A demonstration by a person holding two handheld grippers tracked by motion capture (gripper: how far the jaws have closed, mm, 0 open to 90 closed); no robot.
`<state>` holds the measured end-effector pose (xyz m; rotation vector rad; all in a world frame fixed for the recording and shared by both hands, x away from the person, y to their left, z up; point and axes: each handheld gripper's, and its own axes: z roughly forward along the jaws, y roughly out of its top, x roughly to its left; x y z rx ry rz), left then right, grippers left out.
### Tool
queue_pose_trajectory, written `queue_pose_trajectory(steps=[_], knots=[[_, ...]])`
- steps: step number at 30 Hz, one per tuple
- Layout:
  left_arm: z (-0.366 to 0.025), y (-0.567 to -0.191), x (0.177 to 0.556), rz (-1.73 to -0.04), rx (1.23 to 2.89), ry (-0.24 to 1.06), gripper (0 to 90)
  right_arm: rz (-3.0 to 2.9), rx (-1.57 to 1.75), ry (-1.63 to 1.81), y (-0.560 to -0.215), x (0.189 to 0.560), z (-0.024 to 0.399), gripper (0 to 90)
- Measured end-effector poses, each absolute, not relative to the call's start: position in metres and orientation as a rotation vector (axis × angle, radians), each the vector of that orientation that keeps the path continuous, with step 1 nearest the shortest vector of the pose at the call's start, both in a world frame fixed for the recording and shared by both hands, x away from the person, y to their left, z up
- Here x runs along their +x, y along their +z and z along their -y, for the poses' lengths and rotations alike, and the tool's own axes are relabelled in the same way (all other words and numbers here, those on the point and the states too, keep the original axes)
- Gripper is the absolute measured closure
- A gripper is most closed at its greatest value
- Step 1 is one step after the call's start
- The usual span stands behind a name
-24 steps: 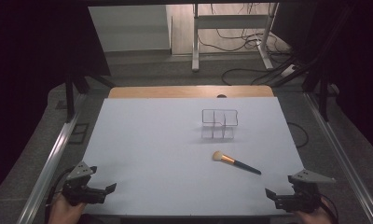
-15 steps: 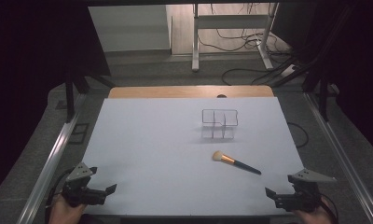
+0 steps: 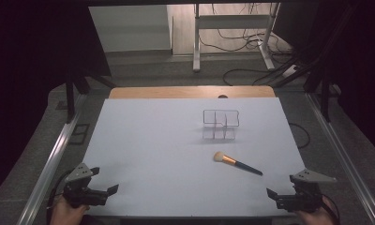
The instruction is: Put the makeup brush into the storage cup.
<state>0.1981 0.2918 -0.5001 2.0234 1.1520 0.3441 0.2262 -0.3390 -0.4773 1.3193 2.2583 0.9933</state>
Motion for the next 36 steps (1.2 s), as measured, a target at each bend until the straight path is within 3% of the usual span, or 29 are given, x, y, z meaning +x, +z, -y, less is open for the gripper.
queue_pose_trajectory(steps=[36], knots=[[-0.293, -0.497, 0.198, -1.177, 2.022, 0.408, 0.0, -2.307, 1.275, 0.914, -0.473, 0.239, 0.322, 0.0]])
